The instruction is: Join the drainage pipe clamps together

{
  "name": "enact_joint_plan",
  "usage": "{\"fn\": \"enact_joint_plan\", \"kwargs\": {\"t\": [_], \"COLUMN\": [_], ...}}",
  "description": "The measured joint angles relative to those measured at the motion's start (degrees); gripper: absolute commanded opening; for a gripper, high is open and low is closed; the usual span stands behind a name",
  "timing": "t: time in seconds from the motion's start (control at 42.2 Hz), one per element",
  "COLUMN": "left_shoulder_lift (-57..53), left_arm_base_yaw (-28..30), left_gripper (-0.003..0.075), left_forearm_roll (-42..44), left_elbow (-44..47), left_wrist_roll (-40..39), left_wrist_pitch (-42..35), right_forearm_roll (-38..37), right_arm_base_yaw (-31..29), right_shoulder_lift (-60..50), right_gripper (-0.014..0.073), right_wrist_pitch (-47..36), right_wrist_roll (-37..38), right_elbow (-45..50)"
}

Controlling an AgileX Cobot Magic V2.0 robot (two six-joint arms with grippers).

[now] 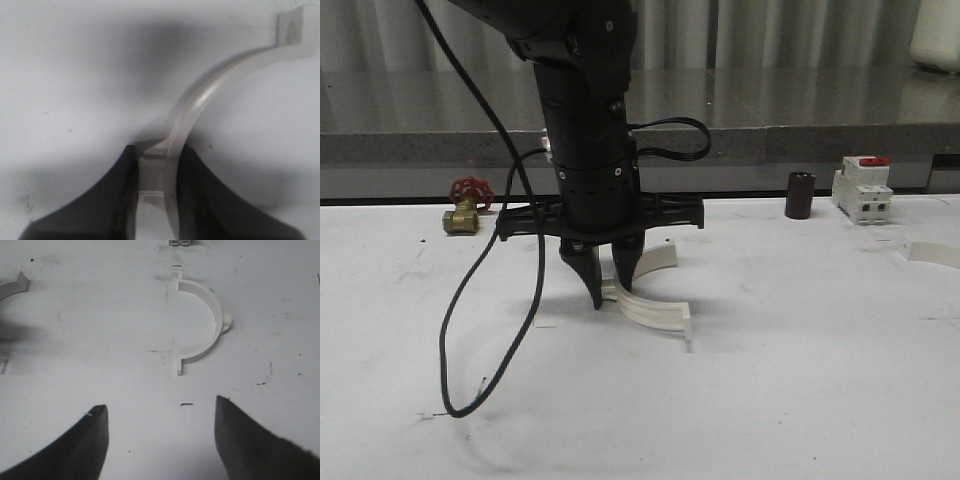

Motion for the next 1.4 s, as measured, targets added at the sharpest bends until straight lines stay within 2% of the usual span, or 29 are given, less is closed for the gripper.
{"fn": "enact_joint_plan", "kwargs": {"t": [0.095, 0.166, 0.379, 0.45, 0.711, 0.948, 1.067, 1.256, 1.398], "left_shoulder_lift": [0.00, 0.00, 0.00, 0.00, -2.81, -14.05, -21.09, -33.24, -42.05], "left_arm_base_yaw": [0.00, 0.00, 0.00, 0.00, -0.19, -0.19, 0.22, 4.25, 8.42], "left_gripper": [0.0024, 0.0069, 0.0321, 0.0375, 0.0384, 0.0384, 0.0384, 0.0384, 0.0384], "left_forearm_roll": [0.00, 0.00, 0.00, -0.11, -0.44, -0.44, -1.59, -8.99, -12.47], "left_elbow": [0.00, 0.00, 0.00, -0.11, -0.10, -0.10, 1.12, 8.29, 16.37], "left_wrist_roll": [-0.10, -0.10, -0.19, -0.19, 7.05, 22.25, 33.50, 47.22, 50.95], "left_wrist_pitch": [0.00, 0.00, 0.00, -0.11, 0.30, 1.82, 3.00, 2.22, -1.05], "right_forearm_roll": [0.00, 0.00, 0.00, 0.00, 0.00, 0.00, 0.00, 0.00, 0.00], "right_arm_base_yaw": [0.00, 0.00, 0.00, 0.00, 0.00, 0.00, 0.00, 0.00, 0.00], "right_shoulder_lift": [0.00, 0.00, 0.00, 0.00, 0.00, 0.00, 0.00, 0.00, 0.00], "right_gripper": [0.0488, 0.0488, 0.0488, 0.0488, 0.0488, 0.0488, 0.0488, 0.0488, 0.0488], "right_wrist_pitch": [0.00, 0.00, 0.00, 0.00, 0.00, 0.00, 0.00, 0.00, 0.00], "right_wrist_roll": [0.00, 0.00, 0.00, 0.00, 0.00, 0.00, 0.00, 0.00, 0.00], "right_elbow": [0.00, 0.00, 0.00, 0.00, 0.00, 0.00, 0.00, 0.00, 0.00]}}
